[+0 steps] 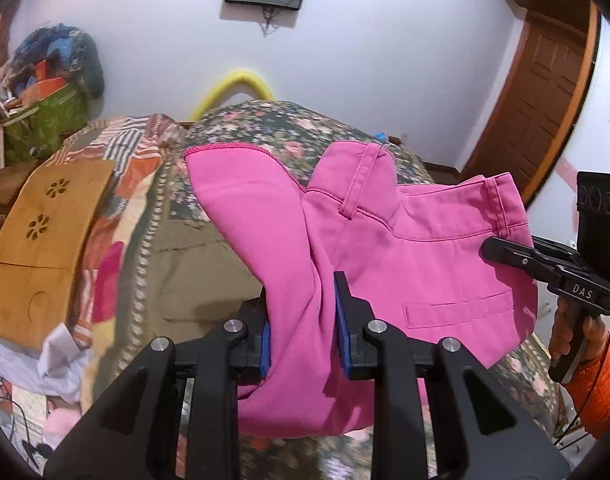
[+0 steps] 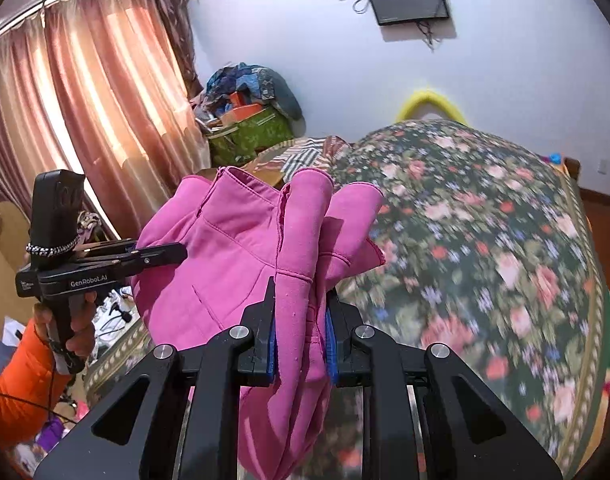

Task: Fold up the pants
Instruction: 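Lift the pink pants with both grippers and fold them over onto the stack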

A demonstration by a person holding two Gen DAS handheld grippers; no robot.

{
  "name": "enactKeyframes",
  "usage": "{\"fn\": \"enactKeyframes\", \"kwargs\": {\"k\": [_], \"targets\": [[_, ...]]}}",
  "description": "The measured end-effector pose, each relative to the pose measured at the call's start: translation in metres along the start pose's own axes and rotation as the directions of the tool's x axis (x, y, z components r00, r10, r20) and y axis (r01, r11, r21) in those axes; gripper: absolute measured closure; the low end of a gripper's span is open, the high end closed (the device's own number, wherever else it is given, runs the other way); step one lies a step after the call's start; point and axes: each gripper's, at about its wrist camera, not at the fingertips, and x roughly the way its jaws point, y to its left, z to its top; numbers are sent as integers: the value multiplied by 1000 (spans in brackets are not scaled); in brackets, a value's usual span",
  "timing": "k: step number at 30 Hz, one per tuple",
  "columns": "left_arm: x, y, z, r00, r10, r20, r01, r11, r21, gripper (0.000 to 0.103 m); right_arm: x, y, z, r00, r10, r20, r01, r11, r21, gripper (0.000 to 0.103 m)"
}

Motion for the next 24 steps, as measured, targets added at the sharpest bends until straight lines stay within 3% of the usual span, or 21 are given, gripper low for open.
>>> {"fn": "enactKeyframes", "kwargs": {"k": [12, 19, 21, 24], "targets": [[78, 93, 18, 993, 99, -65, -102, 994, -43, 78, 116, -4, 33, 998, 16, -61, -17, 1000, -20, 87], [127, 138, 6, 986, 96, -136, -111, 988, -105, 78, 179, -10, 32, 989, 7, -150, -13, 999, -37, 87], [138, 147, -1, 983, 88, -161, -109, 987, -121, 76, 191, -12, 30, 984, 6, -179, -14, 999, -40, 86], [144, 155, -9, 981, 99, -167, -121, 984, -129, 61, 205, -17, 25, 976, -1, -218, -8, 999, -41, 85]]}}
